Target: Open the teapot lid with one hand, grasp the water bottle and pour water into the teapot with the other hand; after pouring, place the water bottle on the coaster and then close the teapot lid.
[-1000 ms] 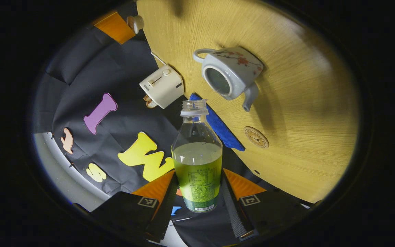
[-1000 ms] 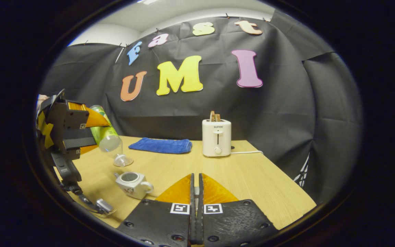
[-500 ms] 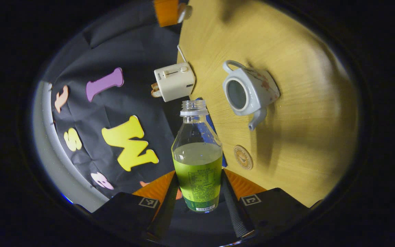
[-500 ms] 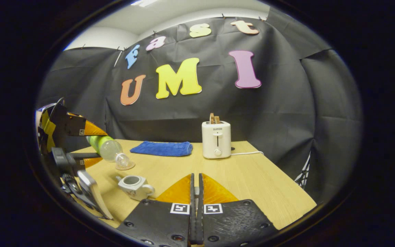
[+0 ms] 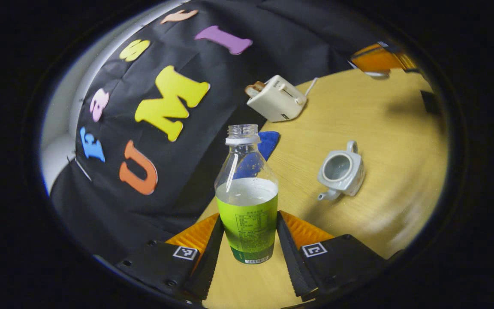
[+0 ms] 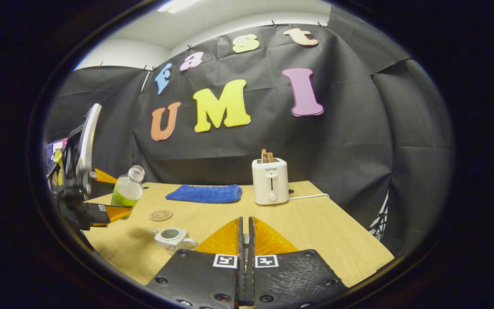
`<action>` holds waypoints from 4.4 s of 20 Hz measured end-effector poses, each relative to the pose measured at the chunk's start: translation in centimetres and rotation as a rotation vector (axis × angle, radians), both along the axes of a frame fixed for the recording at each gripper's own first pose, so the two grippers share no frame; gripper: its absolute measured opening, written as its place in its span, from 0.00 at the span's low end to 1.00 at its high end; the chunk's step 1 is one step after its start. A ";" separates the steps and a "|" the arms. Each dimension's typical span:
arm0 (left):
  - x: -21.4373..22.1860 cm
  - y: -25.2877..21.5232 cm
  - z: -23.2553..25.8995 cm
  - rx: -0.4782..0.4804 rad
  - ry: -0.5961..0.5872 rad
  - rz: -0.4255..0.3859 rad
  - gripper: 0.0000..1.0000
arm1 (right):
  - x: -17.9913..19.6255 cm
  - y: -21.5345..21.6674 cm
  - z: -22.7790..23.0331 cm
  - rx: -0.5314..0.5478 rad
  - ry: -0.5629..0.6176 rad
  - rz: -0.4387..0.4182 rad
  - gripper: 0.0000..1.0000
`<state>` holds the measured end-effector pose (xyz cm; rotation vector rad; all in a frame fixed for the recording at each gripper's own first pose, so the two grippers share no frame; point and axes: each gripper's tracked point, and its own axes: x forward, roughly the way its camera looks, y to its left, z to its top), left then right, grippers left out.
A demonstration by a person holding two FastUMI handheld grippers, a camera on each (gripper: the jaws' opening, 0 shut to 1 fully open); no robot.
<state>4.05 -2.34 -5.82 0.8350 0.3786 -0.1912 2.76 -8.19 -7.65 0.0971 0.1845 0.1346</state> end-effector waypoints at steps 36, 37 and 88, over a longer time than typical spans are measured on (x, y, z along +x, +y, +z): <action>14.4 3.4 -3.3 -0.784 -0.096 0.135 0.75 | 2.3 7.3 -1.5 -0.050 0.066 0.028 0.00; 14.6 3.7 -3.5 -0.780 -0.099 0.144 0.75 | 2.4 7.2 -1.6 -0.048 0.069 0.026 0.00; -4.2 12.0 5.7 -0.787 -0.339 0.266 0.98 | 5.1 17.3 -5.1 -0.142 0.056 0.171 0.01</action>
